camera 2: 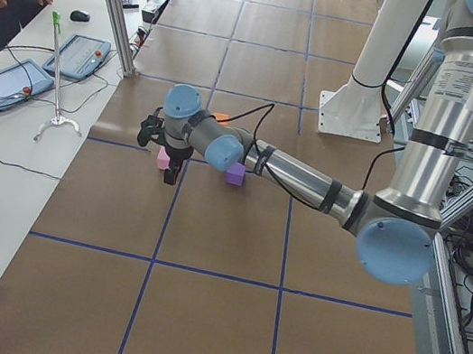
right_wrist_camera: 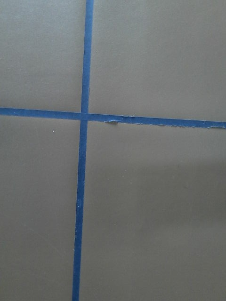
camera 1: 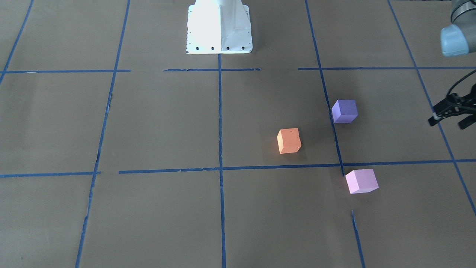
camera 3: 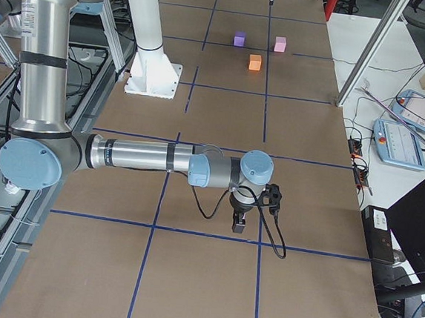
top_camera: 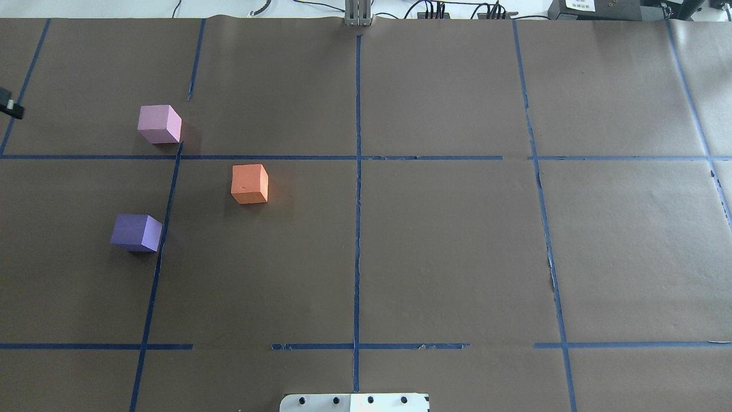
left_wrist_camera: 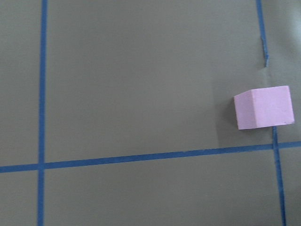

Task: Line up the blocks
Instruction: 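Move the left gripper over the orange cube and lower onto it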

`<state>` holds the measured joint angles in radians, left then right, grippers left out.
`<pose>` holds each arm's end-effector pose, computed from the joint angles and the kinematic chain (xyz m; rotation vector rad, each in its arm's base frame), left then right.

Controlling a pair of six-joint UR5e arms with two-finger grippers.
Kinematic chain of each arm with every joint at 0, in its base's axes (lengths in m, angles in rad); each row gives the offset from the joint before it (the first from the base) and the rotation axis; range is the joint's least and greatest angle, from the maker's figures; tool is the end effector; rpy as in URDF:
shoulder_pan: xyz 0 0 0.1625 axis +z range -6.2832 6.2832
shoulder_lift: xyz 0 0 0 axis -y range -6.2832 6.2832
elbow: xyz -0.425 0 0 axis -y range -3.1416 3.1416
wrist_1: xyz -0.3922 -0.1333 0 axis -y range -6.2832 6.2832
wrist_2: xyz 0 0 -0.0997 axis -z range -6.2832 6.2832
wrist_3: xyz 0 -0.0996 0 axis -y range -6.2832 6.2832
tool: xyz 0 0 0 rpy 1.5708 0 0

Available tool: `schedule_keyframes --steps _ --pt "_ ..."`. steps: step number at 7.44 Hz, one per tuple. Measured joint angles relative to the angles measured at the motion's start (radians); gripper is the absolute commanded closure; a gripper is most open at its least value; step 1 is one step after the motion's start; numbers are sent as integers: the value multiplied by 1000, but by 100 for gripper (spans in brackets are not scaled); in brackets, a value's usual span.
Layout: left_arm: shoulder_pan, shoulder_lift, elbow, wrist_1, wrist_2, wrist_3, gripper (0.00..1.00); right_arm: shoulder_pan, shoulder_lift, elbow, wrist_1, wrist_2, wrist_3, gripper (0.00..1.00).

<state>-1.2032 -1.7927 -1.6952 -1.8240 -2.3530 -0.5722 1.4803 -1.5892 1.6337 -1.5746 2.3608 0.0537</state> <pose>0.1512 -0.5682 0.4460 0.1630 0.9310 0.0452 0.0183 -0.4901 0.6360 -0.0184 -0.7907 -0.0509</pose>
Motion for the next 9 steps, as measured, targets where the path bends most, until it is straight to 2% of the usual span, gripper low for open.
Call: schedule_keyframes --steps 1,3,5,7,9 --pt "86 -65 15 -4 44 -67 0 0 0 0 0 0 0 0" --pt "252 -179 33 -10 202 -166 0 0 0 0 0 0 0 0" --pt "361 -272 70 -5 334 -193 0 0 0 0 1 0 0 0" --pt "415 -315 89 -5 357 -238 0 0 0 0 1 0 0 0" --pt "454 -327 90 -9 358 -377 0 0 0 0 1 0 0 0"
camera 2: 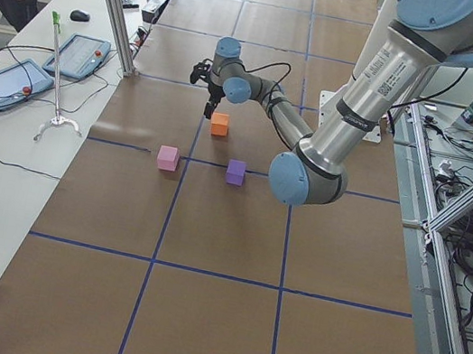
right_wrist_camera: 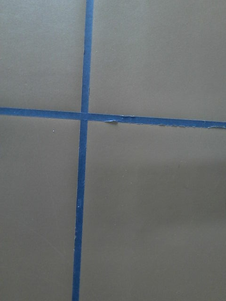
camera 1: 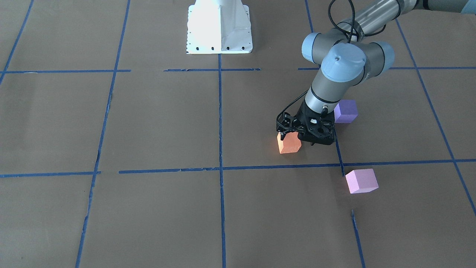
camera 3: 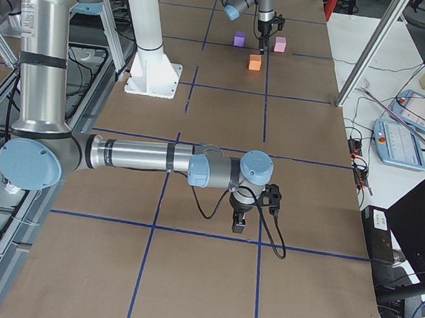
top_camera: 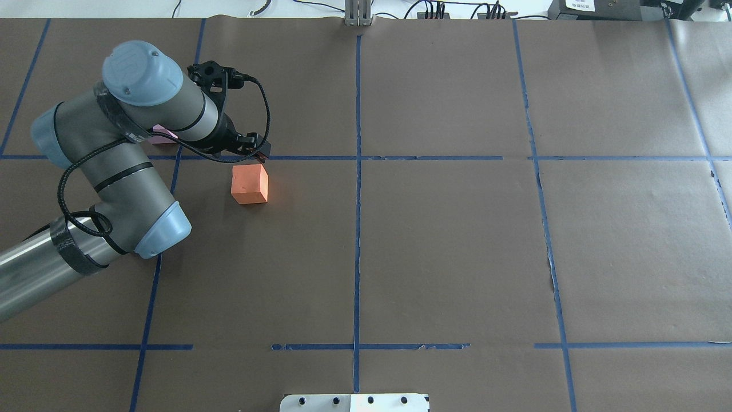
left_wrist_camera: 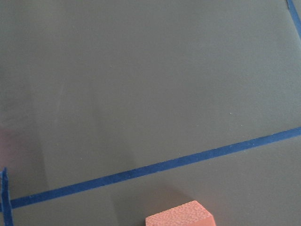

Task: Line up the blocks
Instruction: 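Move the left gripper over the orange cube and lower onto it, then close the left gripper on the orange cube and lift it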

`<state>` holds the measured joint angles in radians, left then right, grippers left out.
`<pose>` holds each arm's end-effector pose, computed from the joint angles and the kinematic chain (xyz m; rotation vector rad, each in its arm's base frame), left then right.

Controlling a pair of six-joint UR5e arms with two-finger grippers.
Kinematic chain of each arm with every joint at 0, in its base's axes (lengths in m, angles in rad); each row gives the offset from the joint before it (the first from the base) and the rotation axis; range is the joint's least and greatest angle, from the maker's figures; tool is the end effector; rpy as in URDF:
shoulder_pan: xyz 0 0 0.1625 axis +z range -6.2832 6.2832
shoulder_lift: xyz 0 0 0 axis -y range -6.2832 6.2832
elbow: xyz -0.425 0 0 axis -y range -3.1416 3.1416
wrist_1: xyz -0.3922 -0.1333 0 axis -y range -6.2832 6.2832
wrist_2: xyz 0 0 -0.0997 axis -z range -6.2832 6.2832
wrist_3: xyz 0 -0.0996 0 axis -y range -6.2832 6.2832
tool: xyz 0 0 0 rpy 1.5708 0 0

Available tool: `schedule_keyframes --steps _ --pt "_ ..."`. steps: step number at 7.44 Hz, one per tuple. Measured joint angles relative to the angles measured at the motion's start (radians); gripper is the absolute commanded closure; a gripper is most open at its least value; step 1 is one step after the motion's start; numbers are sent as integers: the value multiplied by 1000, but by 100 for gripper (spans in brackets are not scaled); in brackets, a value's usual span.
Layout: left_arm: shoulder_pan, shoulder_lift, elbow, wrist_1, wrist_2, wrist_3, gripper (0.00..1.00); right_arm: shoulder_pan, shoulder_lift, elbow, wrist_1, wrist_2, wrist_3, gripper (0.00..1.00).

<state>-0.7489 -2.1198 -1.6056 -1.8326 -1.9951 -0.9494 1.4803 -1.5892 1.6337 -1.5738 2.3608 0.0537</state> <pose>0.4375 -0.5327 0.2945 0.2179 0.8957 0.0610 0.0183 -0.4902 0.6359 -0.0177 -0.7908 -0.0512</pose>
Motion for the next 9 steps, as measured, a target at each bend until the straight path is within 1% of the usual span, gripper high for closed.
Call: schedule_keyframes --steps 3,6,9 --pt "28 -1 10 9 7 -145 0 0 0 0 0 0 0 0" --pt "49 -2 39 42 17 -162 0 0 0 0 -1 0 0 0" --pt "67 -9 76 31 22 -164 0 0 0 0 -1 0 0 0"
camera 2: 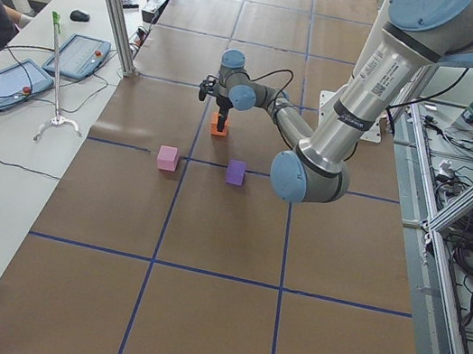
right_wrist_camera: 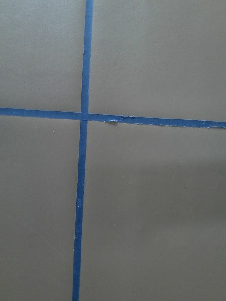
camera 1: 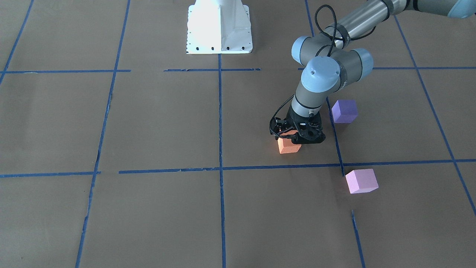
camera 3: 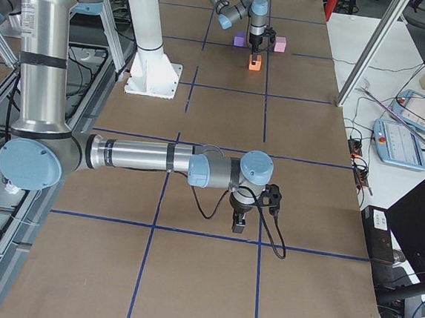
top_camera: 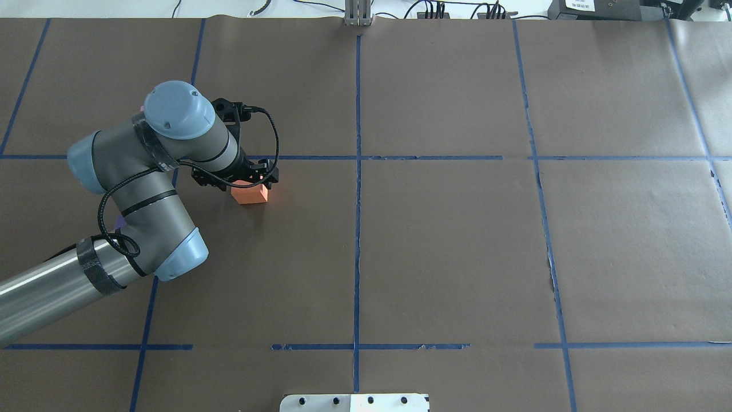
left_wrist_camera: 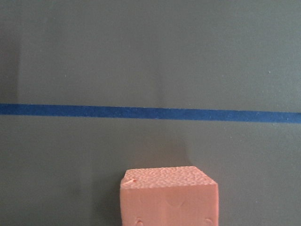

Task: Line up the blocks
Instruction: 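Close the left gripper on the orange cube and lift it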

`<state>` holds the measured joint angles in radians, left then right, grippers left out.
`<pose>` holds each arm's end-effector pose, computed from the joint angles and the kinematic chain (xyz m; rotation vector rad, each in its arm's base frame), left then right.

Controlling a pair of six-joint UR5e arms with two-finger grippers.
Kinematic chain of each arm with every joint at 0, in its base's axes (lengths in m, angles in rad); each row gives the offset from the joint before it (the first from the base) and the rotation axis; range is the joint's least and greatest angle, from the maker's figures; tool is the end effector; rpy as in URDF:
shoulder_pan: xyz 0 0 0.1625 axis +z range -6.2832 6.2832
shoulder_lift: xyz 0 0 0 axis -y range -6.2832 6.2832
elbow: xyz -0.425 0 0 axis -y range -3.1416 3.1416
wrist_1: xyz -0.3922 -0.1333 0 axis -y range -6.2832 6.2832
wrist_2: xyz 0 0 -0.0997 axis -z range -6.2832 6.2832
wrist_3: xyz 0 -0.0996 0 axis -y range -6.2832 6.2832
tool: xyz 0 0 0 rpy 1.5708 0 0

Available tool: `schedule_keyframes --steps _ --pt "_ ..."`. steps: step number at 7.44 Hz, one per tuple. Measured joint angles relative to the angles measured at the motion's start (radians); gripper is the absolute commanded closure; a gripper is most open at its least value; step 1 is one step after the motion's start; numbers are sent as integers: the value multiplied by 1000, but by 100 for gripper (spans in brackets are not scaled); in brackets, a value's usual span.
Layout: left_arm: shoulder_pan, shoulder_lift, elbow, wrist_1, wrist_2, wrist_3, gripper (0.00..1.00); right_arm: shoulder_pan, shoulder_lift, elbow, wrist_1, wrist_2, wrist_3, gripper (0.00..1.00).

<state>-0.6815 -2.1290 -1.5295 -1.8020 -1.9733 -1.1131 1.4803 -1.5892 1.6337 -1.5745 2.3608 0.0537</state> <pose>0.4854 -0.5151 0.3285 0.0749 0.8274 -0.0603 0.0183 -0.4901 0.6360 -0.0183 -0.7907 -0.0510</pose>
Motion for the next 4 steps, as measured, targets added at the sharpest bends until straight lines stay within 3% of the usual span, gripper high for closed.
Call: schedule_keyframes --steps 4 --pt "5 -13 46 -38 -1 -2 0 0 0 0 1 0 0 0"
